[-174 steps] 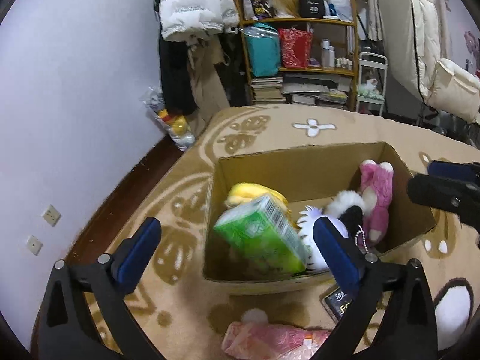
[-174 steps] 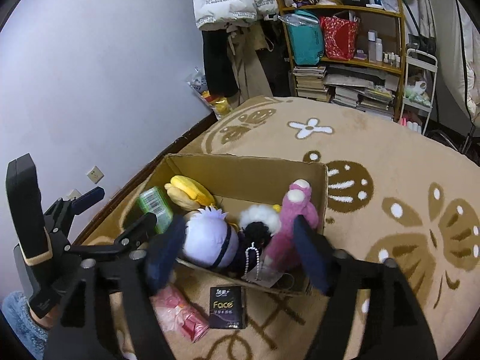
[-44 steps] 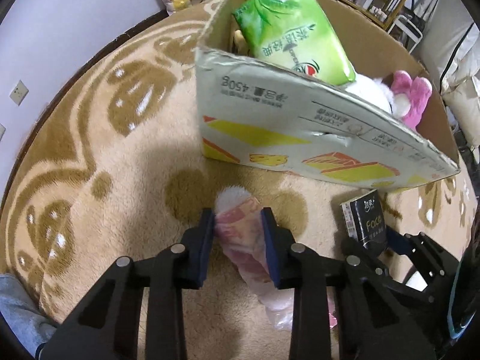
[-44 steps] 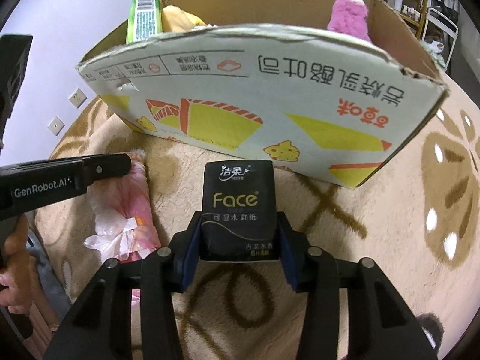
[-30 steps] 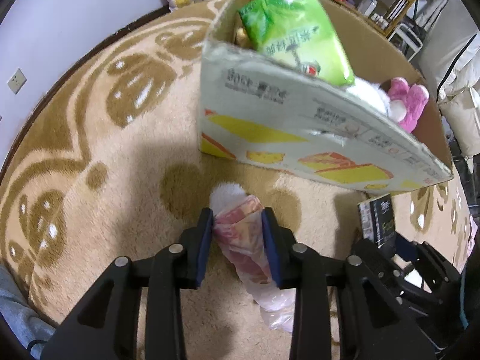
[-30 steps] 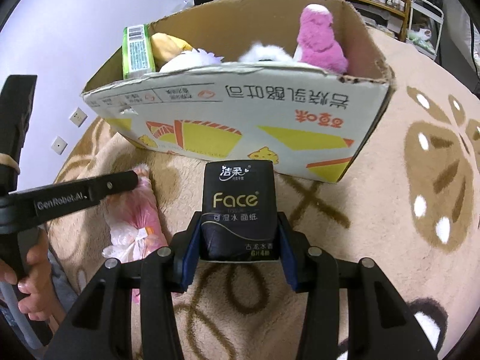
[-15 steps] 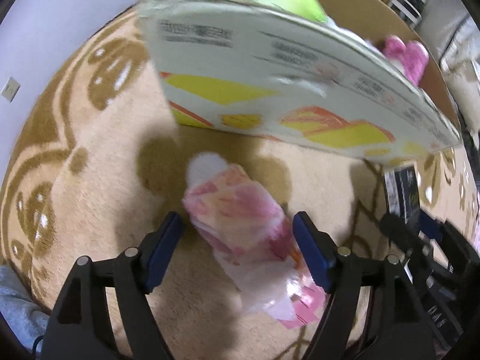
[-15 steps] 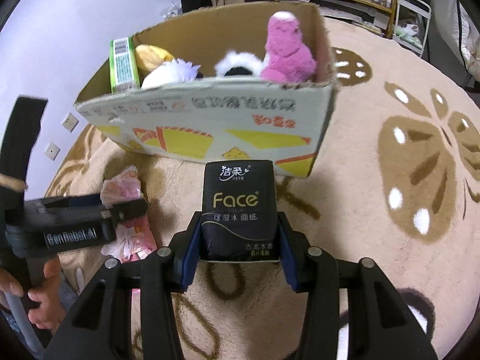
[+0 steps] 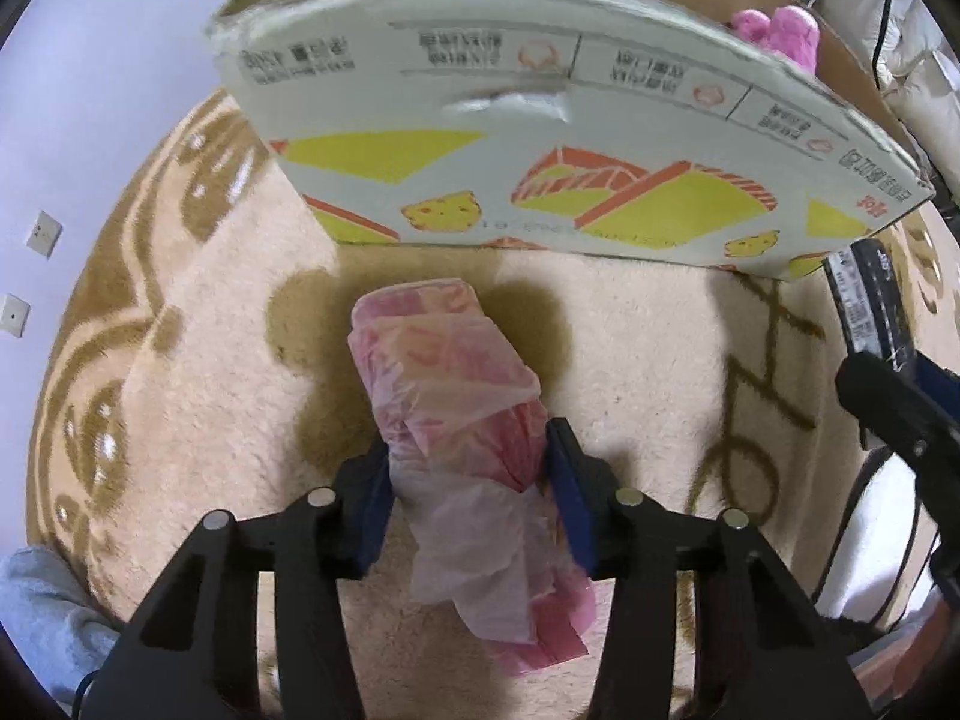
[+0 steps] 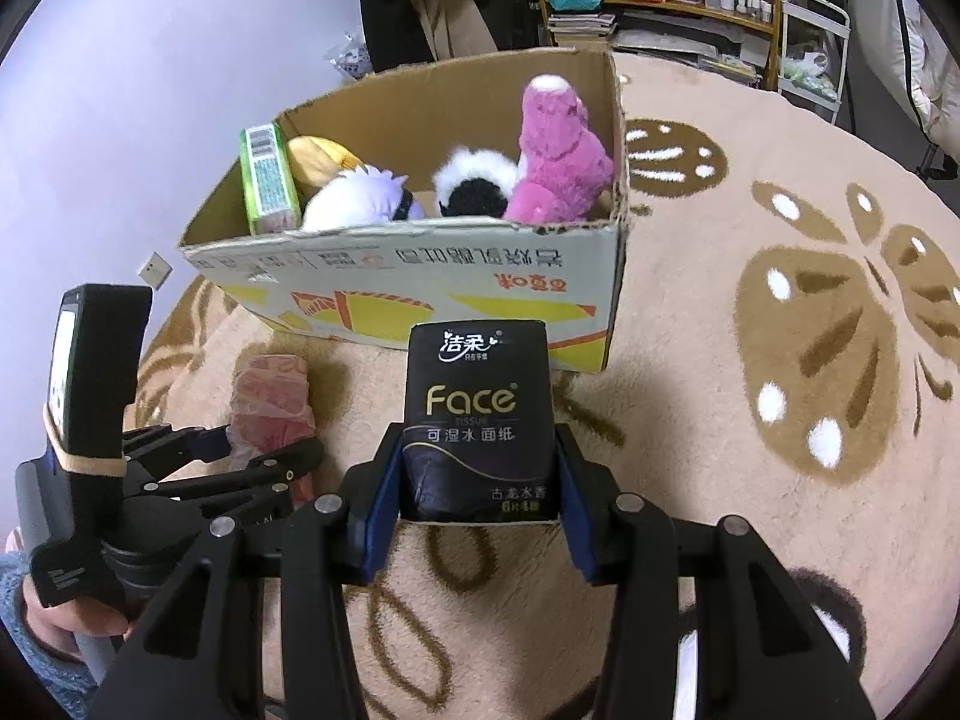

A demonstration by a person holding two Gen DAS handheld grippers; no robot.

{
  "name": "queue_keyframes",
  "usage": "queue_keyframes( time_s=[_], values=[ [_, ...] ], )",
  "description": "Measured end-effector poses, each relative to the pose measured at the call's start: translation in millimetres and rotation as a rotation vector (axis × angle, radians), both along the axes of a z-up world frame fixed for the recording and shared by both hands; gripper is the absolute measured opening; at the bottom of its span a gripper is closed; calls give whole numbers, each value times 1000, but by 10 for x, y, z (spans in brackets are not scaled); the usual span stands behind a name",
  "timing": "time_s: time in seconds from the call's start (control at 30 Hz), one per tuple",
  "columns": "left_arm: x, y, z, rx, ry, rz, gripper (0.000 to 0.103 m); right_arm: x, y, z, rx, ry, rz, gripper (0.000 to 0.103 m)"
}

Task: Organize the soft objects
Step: 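Lift both held items and carry them over the box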

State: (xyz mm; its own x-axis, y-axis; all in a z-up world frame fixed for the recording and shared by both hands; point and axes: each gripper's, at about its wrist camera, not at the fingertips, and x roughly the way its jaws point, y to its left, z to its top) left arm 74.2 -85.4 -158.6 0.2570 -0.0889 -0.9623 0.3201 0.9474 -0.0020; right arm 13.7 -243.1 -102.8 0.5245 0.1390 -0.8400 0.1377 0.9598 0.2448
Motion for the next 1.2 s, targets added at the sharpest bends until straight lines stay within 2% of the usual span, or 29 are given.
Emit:
queue_keyframes(
  time_s=[0.1,0.17,0.23,0.53,0.57,0.77,1.03,1.2],
  values=[
    [-77,59,80,14,-52,0,33,11,30,53,-2,-18,7,49],
    [-148,94,177,21,-104,-2,22,2,52,97,-2,-29,11,49],
    [-202,149,264,2,-128,7,19,-22,85,161,-9,-50,18,49],
    [-503,316,814,-99,-288,21,18,-161,129,432,-17,-124,24,49],
    [-435,315,877,-101,-312,21,18,-176,139,460,-19,-133,25,49],
    [-616,324,1333,-83,-488,11,18,-254,180,688,-21,-217,1,49],
    [-545,366,1666,-114,-590,-3,18,-215,126,870,-33,-266,-27,49],
    [-354,343,1705,-119,-599,-2,18,-105,49,907,-36,-280,-45,49]
  ],
)
